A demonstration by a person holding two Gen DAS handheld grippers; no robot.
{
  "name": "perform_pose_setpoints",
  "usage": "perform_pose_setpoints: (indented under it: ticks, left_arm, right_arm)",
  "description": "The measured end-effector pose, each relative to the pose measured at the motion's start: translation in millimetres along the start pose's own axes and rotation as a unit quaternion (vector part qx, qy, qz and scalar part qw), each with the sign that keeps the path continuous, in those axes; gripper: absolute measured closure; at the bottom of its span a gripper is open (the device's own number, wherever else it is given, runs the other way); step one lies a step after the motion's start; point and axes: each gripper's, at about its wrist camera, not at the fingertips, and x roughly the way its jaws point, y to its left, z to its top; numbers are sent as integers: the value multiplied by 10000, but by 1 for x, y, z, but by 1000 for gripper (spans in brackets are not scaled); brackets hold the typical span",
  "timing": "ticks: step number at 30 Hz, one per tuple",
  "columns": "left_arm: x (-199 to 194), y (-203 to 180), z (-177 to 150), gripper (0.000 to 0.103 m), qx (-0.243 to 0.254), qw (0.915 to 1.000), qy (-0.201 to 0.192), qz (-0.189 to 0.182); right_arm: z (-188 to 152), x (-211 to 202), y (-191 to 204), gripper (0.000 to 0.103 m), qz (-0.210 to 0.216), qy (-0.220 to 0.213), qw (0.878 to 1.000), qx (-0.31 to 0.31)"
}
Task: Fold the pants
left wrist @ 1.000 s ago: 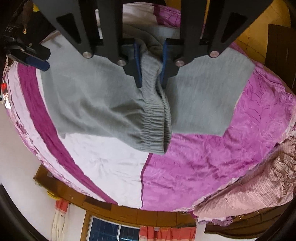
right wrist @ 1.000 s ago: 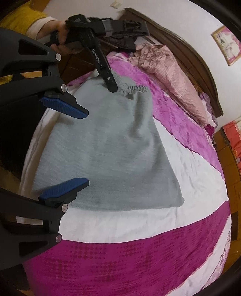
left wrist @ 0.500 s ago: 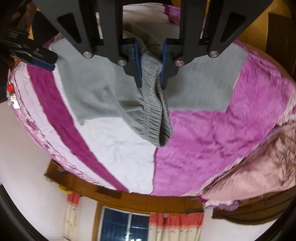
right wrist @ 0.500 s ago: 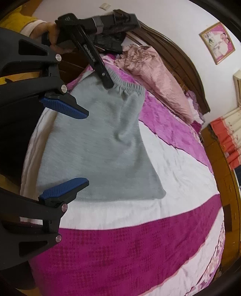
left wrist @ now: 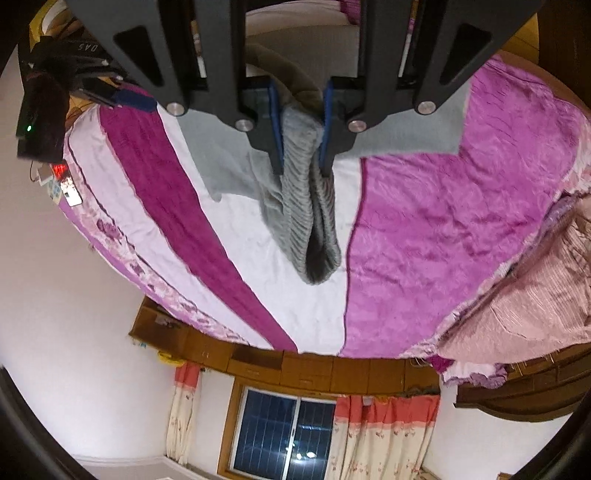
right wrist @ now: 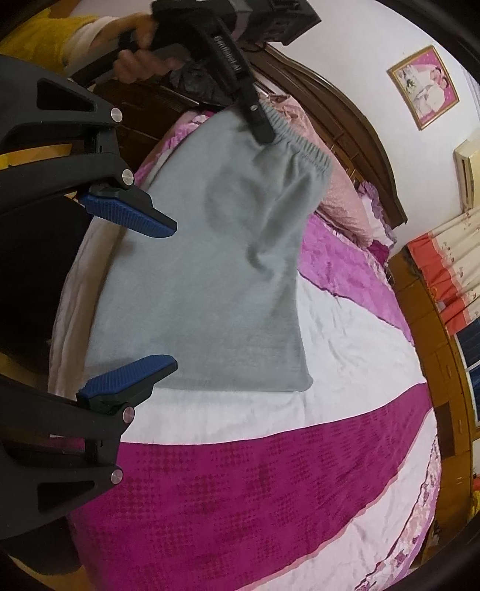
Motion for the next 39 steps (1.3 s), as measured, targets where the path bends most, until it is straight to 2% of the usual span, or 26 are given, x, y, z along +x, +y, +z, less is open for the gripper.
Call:
perform_pose_setpoints:
  ticks: [3, 7, 15, 19, 22, 25, 28, 33, 36, 39]
  left_arm:
    - [-12, 15, 5, 86, -67, 9998, -150, 92]
    - [-17, 47, 1, 86, -242, 9991, -124, 327]
    - [25, 121, -50, 85, -594, 9931, 469, 890]
    - [52, 146, -81, 84, -900, 9879, 862, 922]
    - [57, 161, -92, 77, -1058, 9866, 912, 840]
    - [48, 168, -91, 71, -1042, 9877, 937, 695]
    - [35, 164, -92, 69, -762, 9907, 923, 654]
    - [28, 155, -104, 68, -255, 9916, 966, 823]
    - [31, 152, -103, 68, -215, 9910, 970, 899]
    - [24, 148, -96, 68, -248, 9910, 903, 957]
  right_arm:
    - [-1, 1, 3, 42, -18, 35, 10000, -68]
    - [-2, 6, 7, 42, 2, 101, 9999, -98]
    - [-8, 25, 18, 42, -88, 419, 9986, -315]
    - [-12, 33, 25, 42, -169, 549, 9972, -473]
    - [-10, 41, 28, 42, -212, 701, 9960, -506]
    - [1, 48, 37, 42, -312, 727, 9945, -687]
    - [12, 54, 42, 42, -349, 686, 9940, -780]
    - [11, 75, 38, 42, -309, 832, 9939, -656]
    - [4, 93, 30, 43, -411, 1008, 9922, -612]
    - [1, 90, 34, 44, -579, 947, 9908, -773]
